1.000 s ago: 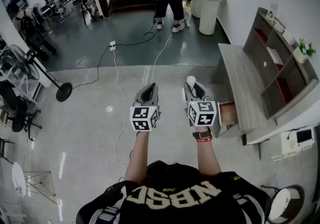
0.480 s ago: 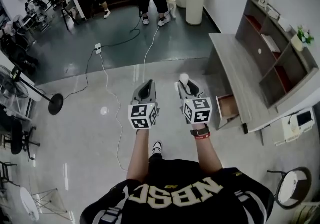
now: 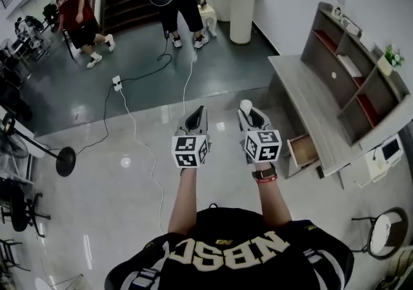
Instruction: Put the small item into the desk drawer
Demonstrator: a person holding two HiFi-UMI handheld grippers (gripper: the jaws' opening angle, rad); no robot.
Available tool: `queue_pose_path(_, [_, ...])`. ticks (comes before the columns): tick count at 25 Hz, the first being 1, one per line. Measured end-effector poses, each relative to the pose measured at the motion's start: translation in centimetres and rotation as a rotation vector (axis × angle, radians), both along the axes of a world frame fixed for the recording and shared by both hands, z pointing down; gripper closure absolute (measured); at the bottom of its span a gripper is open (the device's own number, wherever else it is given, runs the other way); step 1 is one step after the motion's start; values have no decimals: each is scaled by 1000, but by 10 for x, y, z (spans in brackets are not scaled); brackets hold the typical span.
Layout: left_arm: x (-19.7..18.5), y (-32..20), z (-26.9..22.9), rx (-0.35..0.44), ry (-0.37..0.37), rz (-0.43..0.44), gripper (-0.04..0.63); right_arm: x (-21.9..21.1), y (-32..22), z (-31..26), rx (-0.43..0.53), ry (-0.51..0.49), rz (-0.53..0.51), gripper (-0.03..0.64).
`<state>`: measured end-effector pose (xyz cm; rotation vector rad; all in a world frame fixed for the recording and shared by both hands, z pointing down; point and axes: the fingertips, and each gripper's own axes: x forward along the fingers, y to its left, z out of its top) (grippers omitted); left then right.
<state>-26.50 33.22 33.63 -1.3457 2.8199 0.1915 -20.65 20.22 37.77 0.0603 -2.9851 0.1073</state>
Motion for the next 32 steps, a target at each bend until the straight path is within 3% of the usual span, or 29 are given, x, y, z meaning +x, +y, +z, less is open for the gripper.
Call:
queue_pose_path(5, [-25,-1,24,-8,41,88,581,-12,5,20,3,38,79,488])
queue_pose_path(10, [-27,-51,37,-13,68,235,581,4,-31,36,-7,74,202,488])
queue_pose_path(21, [17,-227,56,-54,98,560,581,70,-169,53,-62,96,510,488])
queue_pose_path(32, [76,-390,44,-81,64,829,581,130,-301,34,-86,11,747,486])
